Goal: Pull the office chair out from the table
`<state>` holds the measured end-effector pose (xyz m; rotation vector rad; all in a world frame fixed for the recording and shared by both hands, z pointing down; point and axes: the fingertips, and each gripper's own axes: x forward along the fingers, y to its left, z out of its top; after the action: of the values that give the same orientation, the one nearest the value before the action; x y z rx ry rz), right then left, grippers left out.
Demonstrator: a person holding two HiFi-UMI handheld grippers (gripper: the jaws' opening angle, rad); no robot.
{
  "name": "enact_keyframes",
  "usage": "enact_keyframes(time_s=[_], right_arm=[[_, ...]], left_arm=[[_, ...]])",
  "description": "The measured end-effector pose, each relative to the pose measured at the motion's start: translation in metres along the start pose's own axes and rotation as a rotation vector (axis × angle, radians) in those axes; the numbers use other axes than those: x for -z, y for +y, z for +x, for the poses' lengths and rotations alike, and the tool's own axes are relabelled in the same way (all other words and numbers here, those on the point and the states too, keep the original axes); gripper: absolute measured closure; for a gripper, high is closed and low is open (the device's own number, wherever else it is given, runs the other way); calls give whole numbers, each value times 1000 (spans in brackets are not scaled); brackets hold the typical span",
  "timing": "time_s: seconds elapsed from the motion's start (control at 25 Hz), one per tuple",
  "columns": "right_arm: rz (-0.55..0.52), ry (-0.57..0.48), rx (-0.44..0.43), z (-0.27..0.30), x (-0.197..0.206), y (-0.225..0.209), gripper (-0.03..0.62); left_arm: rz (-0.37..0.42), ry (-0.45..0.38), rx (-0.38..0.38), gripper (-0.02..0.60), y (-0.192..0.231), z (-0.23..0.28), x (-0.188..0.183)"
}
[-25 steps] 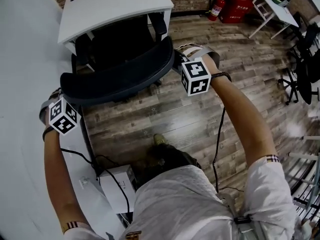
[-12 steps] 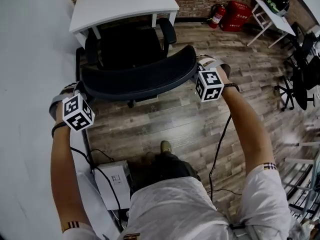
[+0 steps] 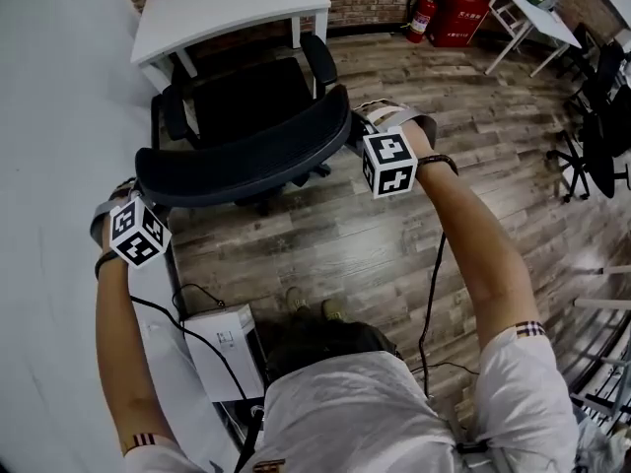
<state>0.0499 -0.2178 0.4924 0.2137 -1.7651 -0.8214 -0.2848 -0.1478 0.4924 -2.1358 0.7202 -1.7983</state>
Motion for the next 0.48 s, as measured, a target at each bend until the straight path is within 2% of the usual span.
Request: enact_keyframes(time_s=[0.48], right_arm=[[-11, 2, 20, -42, -7, 51, 513]], left_arm=[[-22, 33, 6, 439, -54, -33, -14]])
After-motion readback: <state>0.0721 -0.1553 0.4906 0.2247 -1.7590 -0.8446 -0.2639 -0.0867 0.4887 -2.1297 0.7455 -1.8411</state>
